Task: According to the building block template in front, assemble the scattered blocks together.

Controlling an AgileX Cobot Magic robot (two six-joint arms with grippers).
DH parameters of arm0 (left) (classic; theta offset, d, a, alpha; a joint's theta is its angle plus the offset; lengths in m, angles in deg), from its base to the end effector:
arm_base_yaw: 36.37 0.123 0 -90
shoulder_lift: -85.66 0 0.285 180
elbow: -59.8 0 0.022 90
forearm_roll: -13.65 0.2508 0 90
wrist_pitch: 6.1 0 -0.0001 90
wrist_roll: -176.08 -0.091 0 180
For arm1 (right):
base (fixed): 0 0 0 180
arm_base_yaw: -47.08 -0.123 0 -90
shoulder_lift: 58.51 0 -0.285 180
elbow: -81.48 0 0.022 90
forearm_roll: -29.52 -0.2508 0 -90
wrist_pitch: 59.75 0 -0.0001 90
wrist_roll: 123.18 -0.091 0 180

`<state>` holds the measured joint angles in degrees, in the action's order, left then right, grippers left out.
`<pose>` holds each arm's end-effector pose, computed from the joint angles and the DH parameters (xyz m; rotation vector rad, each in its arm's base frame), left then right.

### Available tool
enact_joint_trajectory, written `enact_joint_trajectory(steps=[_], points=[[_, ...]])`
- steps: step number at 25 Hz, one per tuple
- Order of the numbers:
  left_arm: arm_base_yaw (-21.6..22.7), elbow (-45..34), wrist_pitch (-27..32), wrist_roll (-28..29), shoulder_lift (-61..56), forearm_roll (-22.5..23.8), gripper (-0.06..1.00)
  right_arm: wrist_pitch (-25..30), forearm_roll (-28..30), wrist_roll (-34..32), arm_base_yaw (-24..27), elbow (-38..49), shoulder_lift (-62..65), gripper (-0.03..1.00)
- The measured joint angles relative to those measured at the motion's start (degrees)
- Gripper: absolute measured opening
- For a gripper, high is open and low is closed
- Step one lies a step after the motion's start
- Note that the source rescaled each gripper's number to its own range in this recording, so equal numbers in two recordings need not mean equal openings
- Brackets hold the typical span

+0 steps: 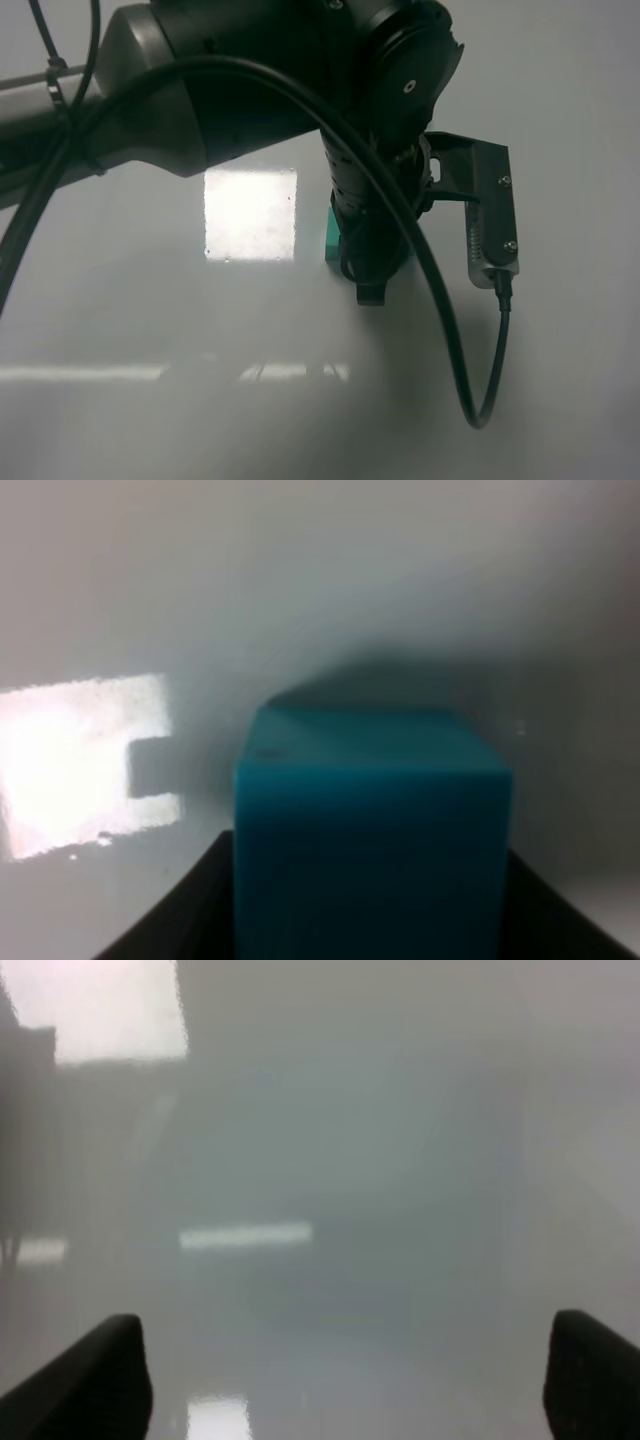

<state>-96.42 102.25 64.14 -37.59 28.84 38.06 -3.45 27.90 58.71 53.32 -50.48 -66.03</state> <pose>0.2517 -0.3660 0.3516 1.8804 1.6914 0.3984 -0.0035 0.0025 0.2863 0.0739 1.9511 -0.0604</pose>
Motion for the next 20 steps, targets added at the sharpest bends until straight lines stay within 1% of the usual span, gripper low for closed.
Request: enact_joint_trajectory(steps=[4, 5, 6, 9, 10, 11, 12, 14, 17, 20], points=[[-0.1, 0.0, 0.0, 1.0, 0.1, 0.2, 0.02, 0.0, 0.0, 0.0, 0.0, 0.0, 0.0, 0.87], [-0.1, 0.0, -0.1, 1.4, 0.1, 0.4, 0.07, 0.0, 0.0, 0.0, 0.0, 0.0, 0.0, 0.87], [-0.1, 0.0, -0.1, 1.7, 0.3, 0.6, 0.21, 0.0, 0.0, 0.0, 0.0, 0.0, 0.0, 0.87], [-0.1, 0.1, -0.1, 2.7, 0.9, 0.8, 0.71, 0.0, 0.0, 0.0, 0.0, 0.0, 0.0, 0.87], [-0.2, 0.4, -0.1, 3.0, 0.9, 0.8, 0.84, 0.0, 0.0, 0.0, 0.0, 0.0, 0.0, 0.87], [-0.5, 1.0, -0.1, 3.3, 0.9, 0.8, 0.90, 0.0, 0.0, 0.0, 0.0, 0.0, 0.0, 0.87], [-0.7, 1.7, -0.1, 3.9, 0.9, 0.7, 0.95, 0.0, 0.0, 0.0, 0.0, 0.0, 0.0, 0.87], [-1.2, 3.4, -0.2, 4.9, 0.9, 0.6, 0.99, 0.0, 0.0, 0.0, 0.0, 0.0, 0.0, 0.87], [-1.8, 4.3, -0.2, 5.8, -0.1, -2.3, 1.00, 0.0, 0.0, 0.0, 0.0, 0.0, 0.0, 0.87], [-2.0, 4.4, -0.2, 8.2, -2.1, -4.3, 1.00, 0.0, 0.0, 0.0, 0.0, 0.0, 0.0, 0.87]])
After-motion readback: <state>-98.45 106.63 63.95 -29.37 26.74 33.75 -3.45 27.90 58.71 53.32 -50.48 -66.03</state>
